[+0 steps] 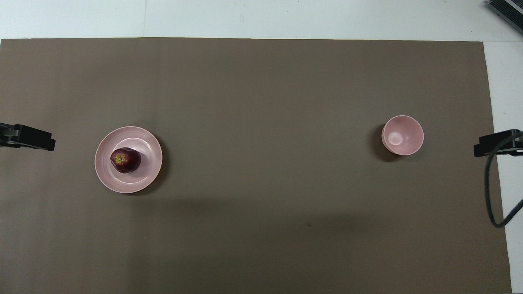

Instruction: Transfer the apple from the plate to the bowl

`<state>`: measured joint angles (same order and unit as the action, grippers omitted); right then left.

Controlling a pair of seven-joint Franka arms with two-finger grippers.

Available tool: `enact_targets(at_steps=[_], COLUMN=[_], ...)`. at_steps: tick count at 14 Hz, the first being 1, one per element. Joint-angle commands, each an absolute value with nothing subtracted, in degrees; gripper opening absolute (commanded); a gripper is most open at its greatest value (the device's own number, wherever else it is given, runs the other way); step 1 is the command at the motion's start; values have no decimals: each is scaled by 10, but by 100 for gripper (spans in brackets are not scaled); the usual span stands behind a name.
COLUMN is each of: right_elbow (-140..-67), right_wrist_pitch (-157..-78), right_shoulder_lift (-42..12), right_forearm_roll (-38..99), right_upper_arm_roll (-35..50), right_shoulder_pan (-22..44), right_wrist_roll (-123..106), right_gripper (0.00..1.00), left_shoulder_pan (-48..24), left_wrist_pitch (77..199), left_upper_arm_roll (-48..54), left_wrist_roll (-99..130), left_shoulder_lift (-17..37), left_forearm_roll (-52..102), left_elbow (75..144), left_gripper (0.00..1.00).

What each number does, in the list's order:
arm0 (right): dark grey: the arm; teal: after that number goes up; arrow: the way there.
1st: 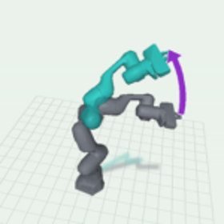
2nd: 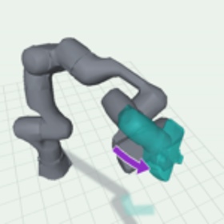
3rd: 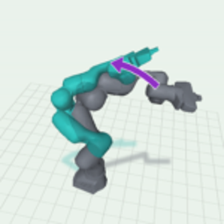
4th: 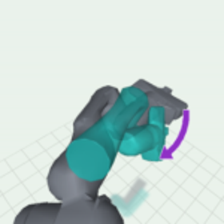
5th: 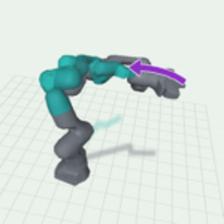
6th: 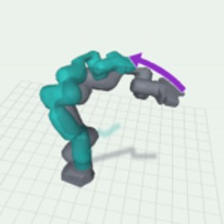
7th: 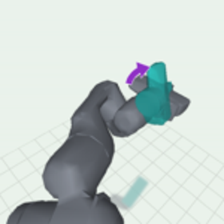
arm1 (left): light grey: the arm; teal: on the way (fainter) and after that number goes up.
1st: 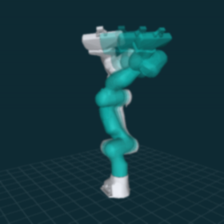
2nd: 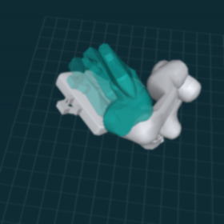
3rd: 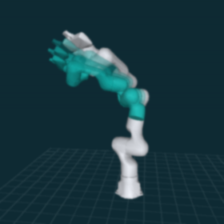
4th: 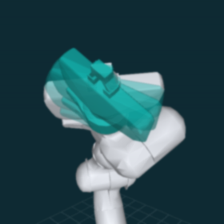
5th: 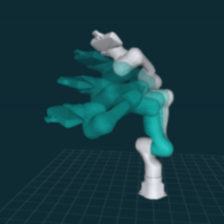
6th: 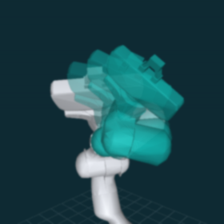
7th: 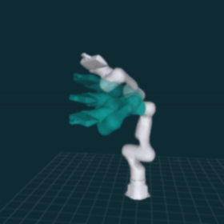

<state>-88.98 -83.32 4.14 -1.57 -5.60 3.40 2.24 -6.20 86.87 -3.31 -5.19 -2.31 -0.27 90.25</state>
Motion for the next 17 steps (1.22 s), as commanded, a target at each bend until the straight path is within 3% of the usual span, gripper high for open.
enact_targets(at_steps=[1,17], right_elbow=[-887,-888], right_wrist_pitch=[-826,-825], right_shoulder_lift=[43,43], right_forearm_roll=[-13,-15], right_upper_arm_roll=[-50,-94], right_shoulder_pan=[30,64], right_wrist_roll=[30,29], right_gripper=[100,100], left_shoulder_pan=[-55,-56], left_wrist_pitch=[854,851], left_upper_arm_roll=[-31,-31], left_wrist_roll=[-65,-60], left_shoulder_lift=[-24,-24], left_forearm_roll=[4,4], left_elbow=[896,896], left_gripper=[100,100])
